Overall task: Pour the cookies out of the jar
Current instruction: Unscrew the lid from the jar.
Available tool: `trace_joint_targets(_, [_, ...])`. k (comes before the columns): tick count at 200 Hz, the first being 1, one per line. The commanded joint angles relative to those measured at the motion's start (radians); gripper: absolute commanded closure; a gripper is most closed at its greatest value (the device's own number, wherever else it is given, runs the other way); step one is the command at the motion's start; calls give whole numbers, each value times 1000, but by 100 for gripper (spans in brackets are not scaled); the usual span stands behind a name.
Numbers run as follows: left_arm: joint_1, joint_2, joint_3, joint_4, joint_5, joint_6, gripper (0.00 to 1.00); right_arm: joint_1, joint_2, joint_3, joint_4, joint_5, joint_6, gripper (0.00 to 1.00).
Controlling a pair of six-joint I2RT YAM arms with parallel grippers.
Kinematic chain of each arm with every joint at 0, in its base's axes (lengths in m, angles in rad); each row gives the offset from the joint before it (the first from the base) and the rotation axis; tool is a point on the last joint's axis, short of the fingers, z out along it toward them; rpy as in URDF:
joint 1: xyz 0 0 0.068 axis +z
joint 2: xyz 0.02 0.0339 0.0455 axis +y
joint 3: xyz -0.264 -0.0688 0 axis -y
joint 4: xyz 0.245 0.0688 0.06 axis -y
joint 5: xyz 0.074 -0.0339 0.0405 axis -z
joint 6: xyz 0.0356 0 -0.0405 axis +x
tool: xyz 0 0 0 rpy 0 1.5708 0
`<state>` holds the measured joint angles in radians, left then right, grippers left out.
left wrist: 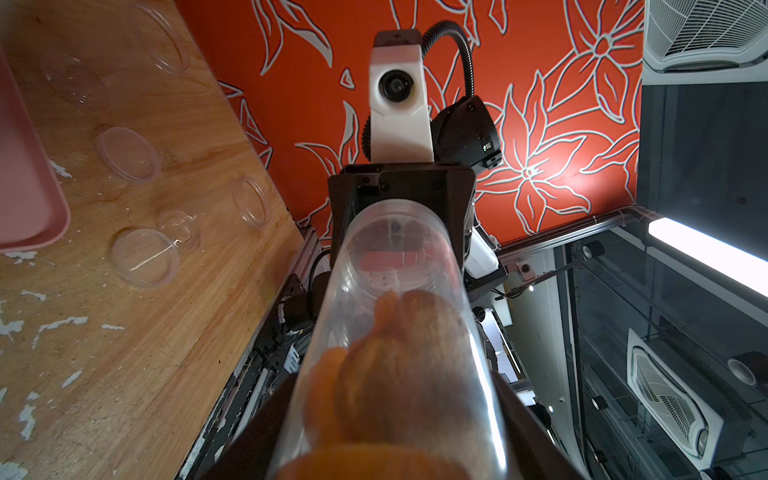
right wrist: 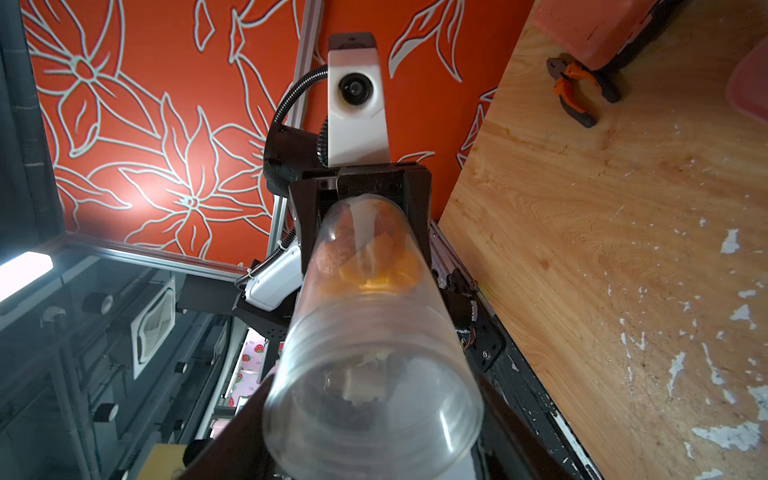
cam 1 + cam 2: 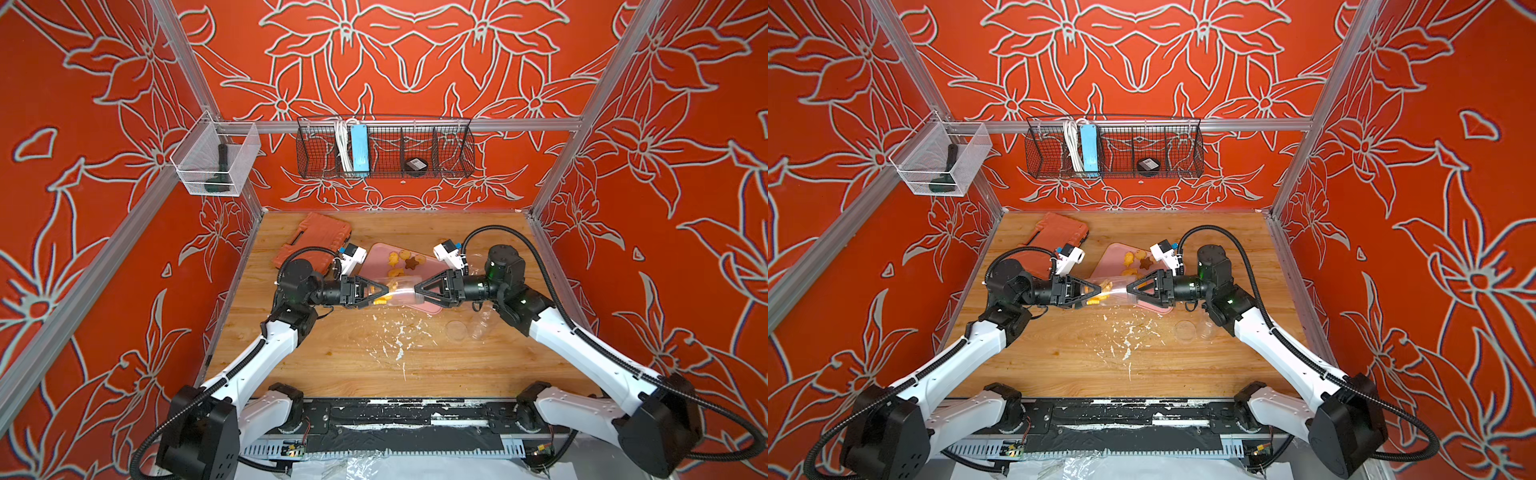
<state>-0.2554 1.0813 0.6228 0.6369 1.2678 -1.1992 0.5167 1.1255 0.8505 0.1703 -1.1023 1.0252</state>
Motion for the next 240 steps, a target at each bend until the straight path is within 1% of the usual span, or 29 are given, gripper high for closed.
trace_joint_targets(1, [5,-23,34,45,8,-46,40,-3,-33,44,14,-94,-166,49])
trace_joint_targets(50, [5,-19,35,62,8,-63,40,-11,-44,55,-8,-95,-341,49])
trace_joint_targets(69, [5,-19,35,64,8,-66,40,-12,-59,55,-38,-42,-451,49])
trace_joint_targets(95, [5,-20,33,67,8,-68,40,-12,-77,46,-24,7,-575,50])
trace_joint_targets(122, [5,-16,33,68,8,-68,40,-12,-78,24,35,38,-658,49])
trace_joint_targets(149, [5,-15,36,66,8,-68,40,-14,-71,63,-81,49,-775,47])
trace_joint_targets(162, [5,-14,38,67,9,-68,40,-20,-81,53,-98,56,-804,47])
trace_joint_targets(206, [6,-3,36,73,8,-71,40,-25,-132,-36,-28,122,-879,48])
trace_joint_targets(240, [5,-4,37,70,8,-71,40,-27,-146,-50,-37,152,-921,48])
